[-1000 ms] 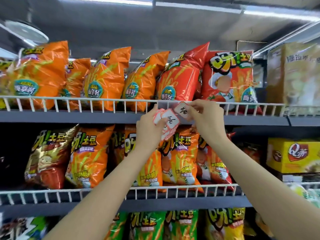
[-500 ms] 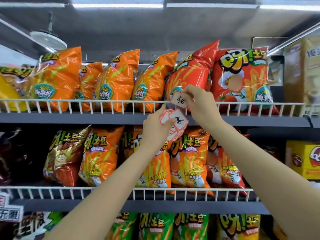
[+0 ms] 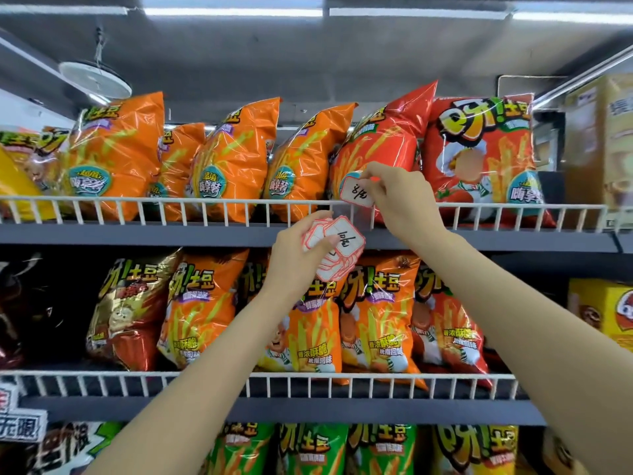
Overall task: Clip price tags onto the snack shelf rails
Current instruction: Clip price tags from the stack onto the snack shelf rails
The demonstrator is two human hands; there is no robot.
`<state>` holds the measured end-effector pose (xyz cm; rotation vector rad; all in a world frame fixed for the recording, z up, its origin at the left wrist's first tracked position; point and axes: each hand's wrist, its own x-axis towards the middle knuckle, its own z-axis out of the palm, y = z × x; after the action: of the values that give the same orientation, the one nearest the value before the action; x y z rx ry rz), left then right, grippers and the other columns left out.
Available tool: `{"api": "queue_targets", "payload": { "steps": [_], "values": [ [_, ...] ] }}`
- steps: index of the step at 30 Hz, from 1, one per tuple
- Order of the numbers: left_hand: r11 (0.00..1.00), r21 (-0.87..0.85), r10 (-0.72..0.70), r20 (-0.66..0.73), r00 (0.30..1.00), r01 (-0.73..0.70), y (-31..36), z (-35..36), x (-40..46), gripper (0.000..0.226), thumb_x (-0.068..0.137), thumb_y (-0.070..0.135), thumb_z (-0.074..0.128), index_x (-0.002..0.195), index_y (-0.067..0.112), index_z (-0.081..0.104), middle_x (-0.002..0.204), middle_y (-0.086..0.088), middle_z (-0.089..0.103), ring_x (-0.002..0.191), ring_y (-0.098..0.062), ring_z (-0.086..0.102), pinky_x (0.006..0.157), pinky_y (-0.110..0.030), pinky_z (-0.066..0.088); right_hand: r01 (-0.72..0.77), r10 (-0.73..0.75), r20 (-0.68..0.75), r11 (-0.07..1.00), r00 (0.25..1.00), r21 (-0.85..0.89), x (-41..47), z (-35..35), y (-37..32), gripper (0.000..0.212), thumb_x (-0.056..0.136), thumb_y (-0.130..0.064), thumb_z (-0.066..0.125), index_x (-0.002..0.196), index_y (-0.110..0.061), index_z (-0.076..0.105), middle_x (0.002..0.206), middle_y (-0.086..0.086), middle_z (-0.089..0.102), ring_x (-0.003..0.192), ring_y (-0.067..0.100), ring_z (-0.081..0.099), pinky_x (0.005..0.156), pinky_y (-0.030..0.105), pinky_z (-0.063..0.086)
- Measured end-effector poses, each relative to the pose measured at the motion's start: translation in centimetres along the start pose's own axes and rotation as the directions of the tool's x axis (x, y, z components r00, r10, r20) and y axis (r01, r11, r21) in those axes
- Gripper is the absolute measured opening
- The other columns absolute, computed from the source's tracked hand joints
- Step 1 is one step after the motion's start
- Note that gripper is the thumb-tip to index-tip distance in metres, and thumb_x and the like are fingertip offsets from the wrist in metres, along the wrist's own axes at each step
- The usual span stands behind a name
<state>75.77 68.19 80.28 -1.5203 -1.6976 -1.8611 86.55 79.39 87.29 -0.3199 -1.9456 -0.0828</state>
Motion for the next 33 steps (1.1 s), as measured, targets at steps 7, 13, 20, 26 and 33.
{"api": "queue_targets", "payload": {
  "steps": [7, 13, 20, 26, 33],
  "values": [
    [0.993, 0.117, 0.004, 0.164, 0.986, -0.023, 0.5, -2.1, 1.2, 0.034, 0.088, 0.014, 0.063, 0.12, 0.024, 0.058, 0.1, 0.007, 0.063, 0.084, -0.002, 0.064, 0.064, -0.014, 0.055, 0.093, -0.091, 0.021, 0.989, 0.996, -0.115, 1.1, -0.6, -0.4, 0.022, 0.094, -0.028, 0.052, 0.101, -0.015, 0.068, 0.101, 0.008, 0.063, 0.092, 0.028, 0.058, 0.077, 0.04, 0.043],
    [0.989, 0.14, 0.01, 0.195, 0.981, -0.038, 0.3, -2.3, 1.2, 0.039, 0.088, 0.015, 0.063, 0.125, 0.026, 0.055, 0.109, 0.002, 0.064, 0.089, -0.007, 0.067, 0.066, -0.018, 0.056, 0.166, -0.155, 0.12, 0.983, 0.981, -0.085, 1.0, -0.6, -0.6, 0.018, 0.09, -0.02, 0.058, 0.102, -0.013, 0.07, 0.101, 0.009, 0.06, 0.096, 0.025, 0.054, 0.076, 0.036, 0.044],
    [0.988, 0.143, 0.019, 0.203, 0.979, -0.049, 0.4, -2.5, 1.4, 0.038, 0.087, 0.015, 0.064, 0.123, 0.027, 0.056, 0.102, 0.007, 0.062, 0.083, -0.001, 0.064, 0.06, -0.012, 0.054, 0.267, -0.267, 0.034, 0.933, 0.963, -0.243, -0.1, 0.6, -0.1, 0.013, 0.087, -0.011, 0.062, 0.098, -0.008, 0.068, 0.088, 0.015, 0.067, 0.082, 0.034, 0.062, 0.069, 0.041, 0.048],
    [0.99, 0.132, 0.018, 0.196, 0.98, -0.044, 0.5, -2.4, 1.5, 0.039, 0.088, 0.015, 0.063, 0.124, 0.026, 0.055, 0.106, 0.005, 0.063, 0.084, -0.004, 0.065, 0.062, -0.013, 0.054, 0.31, -0.352, -0.025, 0.855, 0.936, -0.416, -1.4, 1.0, -0.1, 0.023, 0.067, -0.002, 0.079, 0.086, -0.008, 0.067, 0.069, 0.014, 0.066, 0.063, 0.033, 0.063, 0.059, 0.037, 0.046],
    [0.989, 0.141, 0.015, 0.205, 0.979, -0.044, 0.6, -2.5, 1.5, 0.042, 0.087, 0.015, 0.064, 0.127, 0.026, 0.054, 0.109, 0.005, 0.062, 0.09, -0.008, 0.066, 0.067, -0.017, 0.056, 0.302, -0.336, 0.001, 0.846, 0.942, -0.438, -2.0, 1.3, -0.4, 0.027, 0.062, -0.001, 0.081, 0.084, -0.008, 0.067, 0.073, 0.012, 0.061, 0.064, 0.031, 0.059, 0.056, 0.034, 0.044]
  ]
}}
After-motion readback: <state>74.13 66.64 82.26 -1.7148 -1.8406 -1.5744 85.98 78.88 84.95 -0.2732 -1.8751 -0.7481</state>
